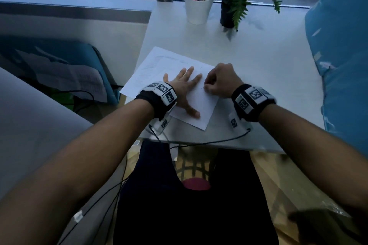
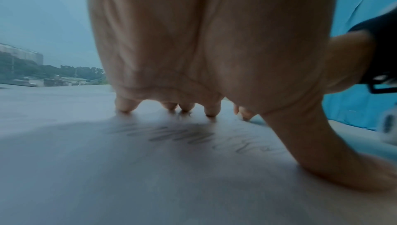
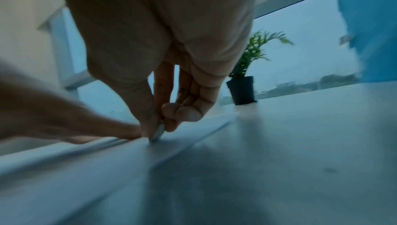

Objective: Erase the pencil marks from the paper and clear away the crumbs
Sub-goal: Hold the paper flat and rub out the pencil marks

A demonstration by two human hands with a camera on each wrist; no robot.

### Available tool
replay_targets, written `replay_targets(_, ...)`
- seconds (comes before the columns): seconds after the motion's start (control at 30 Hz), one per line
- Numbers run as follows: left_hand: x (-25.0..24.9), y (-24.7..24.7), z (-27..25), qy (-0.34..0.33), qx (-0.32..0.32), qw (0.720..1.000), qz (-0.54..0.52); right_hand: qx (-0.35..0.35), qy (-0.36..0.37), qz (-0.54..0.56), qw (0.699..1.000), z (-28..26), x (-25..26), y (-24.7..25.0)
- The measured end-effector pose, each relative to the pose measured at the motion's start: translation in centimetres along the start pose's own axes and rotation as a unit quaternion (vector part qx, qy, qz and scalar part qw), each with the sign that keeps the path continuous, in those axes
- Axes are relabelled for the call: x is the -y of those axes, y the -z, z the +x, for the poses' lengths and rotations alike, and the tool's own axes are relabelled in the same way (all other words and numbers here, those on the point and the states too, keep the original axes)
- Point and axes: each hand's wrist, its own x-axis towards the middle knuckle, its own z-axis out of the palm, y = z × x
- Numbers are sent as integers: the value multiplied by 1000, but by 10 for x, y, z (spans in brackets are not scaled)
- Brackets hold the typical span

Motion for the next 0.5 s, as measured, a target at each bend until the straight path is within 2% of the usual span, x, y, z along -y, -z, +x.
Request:
replay_targets(0.07, 1, 0, 1, -3, 2, 1000, 2, 70, 44, -13, 996, -13, 12, -12)
replay_targets(0.1, 1, 0, 1, -2, 4, 1000, 5, 83, 55, -15, 995, -15, 12, -12)
replay_targets(0.23, 1, 0, 1, 4, 8, 1000, 5, -4, -5, -13, 1000, 0, -4, 3)
replay_targets(0.27, 1, -1, 1, 3, 8, 1000, 4, 0, 2, -21, 1000, -4, 1, -2)
replay_targets(0.37, 3, -2, 2, -2, 4, 1000, 7, 81, 63, -30, 994, -23, 20, -19)
replay_targets(0.4, 3, -2, 2, -2, 2, 1000, 8, 77, 57, -27, 995, -19, 17, -15)
replay_targets(0.5, 2, -2, 1, 2, 2, 1000, 6, -19, -9, -1, 1000, 0, -2, 0)
